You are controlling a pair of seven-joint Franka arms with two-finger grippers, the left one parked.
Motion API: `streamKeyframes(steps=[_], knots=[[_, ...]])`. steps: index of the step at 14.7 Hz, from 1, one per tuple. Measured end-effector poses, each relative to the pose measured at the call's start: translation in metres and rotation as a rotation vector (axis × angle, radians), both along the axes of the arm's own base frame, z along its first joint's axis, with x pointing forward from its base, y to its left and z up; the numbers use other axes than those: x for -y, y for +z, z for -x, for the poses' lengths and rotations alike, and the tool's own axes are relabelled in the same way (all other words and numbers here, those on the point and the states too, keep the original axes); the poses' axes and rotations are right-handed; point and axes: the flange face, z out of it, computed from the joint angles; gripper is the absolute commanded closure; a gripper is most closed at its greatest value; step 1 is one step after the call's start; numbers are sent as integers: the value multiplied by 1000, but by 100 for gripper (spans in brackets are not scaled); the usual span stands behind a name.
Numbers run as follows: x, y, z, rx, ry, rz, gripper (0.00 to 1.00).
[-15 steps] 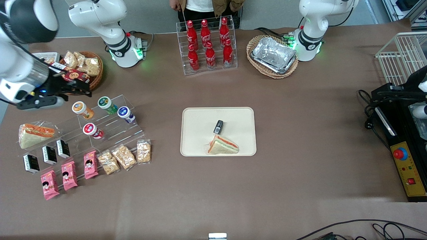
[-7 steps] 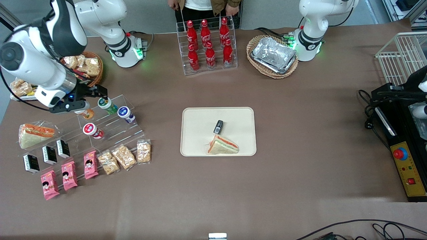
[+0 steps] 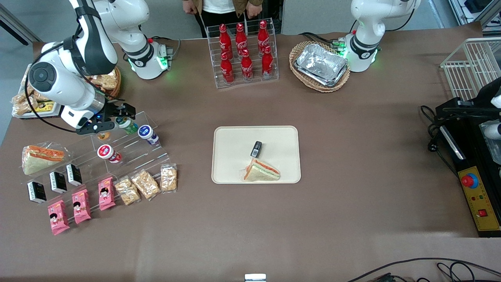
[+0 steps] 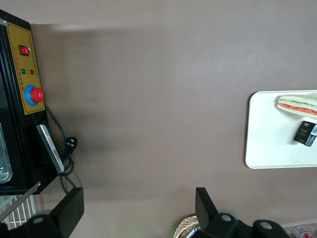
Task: Place green gum on tray
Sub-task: 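Lower the right gripper onto the green-lidded gum bottle and close, then lift the green gum bottle out of the rack with the right gripper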
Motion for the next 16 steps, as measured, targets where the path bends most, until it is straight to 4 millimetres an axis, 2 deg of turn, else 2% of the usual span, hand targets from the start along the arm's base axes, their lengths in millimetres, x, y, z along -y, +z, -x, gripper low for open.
streamKeyframes(steps=[4,5,8,10,14,16], knots=[[0,-15,9,-13,1,1,3],[0,-17,10,-13,1,1,12],[0,-18,11,-4,1,0,47],[0,-18,12,-1,2,0,60],[2,-16,11,9,17,-4,61],[4,-7,10,28,29,-10,61]])
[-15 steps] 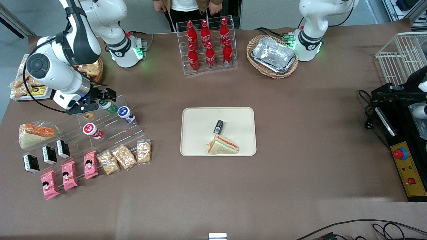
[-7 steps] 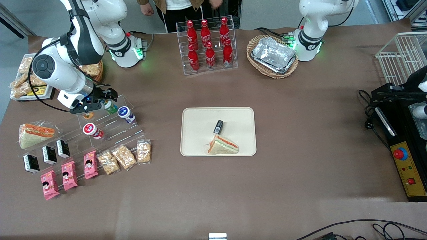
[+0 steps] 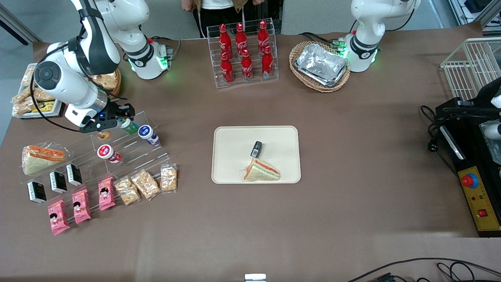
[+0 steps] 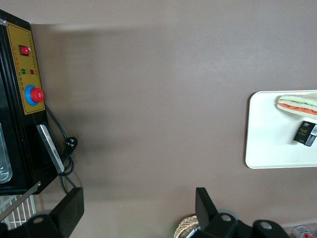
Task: Place green gum on tray
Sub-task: 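Lift the green gum bottle out of the rack with the right gripper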
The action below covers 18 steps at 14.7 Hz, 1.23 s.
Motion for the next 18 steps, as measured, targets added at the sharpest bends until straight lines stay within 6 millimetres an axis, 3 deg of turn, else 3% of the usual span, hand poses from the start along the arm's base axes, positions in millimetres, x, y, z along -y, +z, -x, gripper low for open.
streamKeyframes(steps=[3,13,16,18], knots=[[2,37,-6,7,7,-4,61],[13,215,-26,6,43,-7,61],[5,246,-29,-3,50,-29,61],[-15,248,-32,-12,36,-52,61]])
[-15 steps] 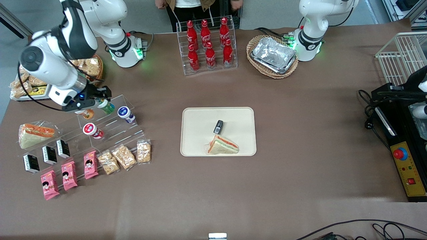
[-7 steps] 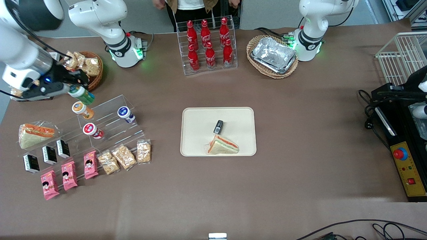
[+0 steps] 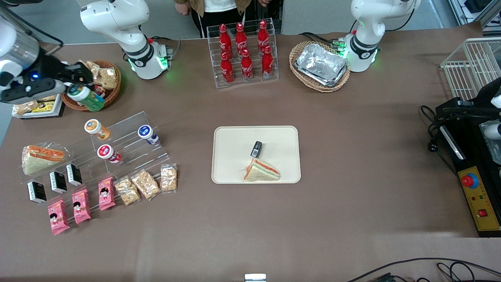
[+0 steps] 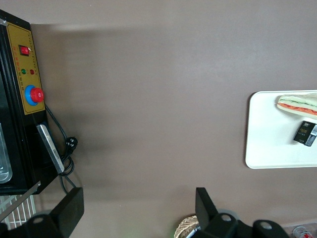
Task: Place green gum on tray
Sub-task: 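Lift the green gum bottle out of the rack with the right gripper, then carry the green gum bottle over the cream tray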
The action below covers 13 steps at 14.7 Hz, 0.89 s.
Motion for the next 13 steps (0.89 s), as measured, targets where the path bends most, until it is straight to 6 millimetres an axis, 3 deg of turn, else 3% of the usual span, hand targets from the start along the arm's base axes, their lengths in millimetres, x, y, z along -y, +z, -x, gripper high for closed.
streamKeyframes(steps=[7,10,13], knots=[[-161,-37,6,-82,-135,-2,61],[-227,-76,2,-73,-173,12,61],[-288,-131,5,-80,-200,9,61]])
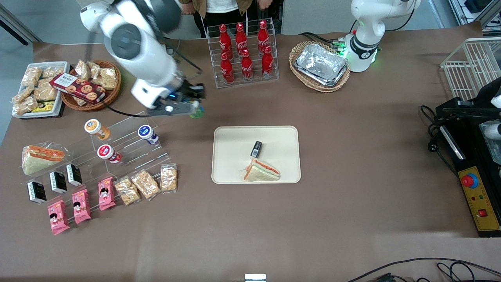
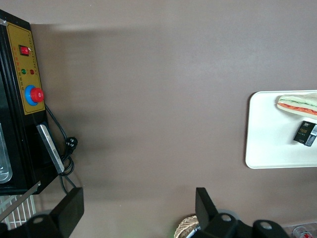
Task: Place green gum on tray
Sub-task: 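Carry the green gum bottle over the cream tray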
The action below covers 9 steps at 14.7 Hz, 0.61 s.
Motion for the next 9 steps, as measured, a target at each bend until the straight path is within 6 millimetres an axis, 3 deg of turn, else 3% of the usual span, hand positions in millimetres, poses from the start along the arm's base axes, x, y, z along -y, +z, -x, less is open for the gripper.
streamKeyframes(steps=[4,6,9], knots=[[-46,-89,8,23,-21,-25,61],[-57,-133,14,32,-38,-13,61],[-70,-179,19,55,-52,25,61]])
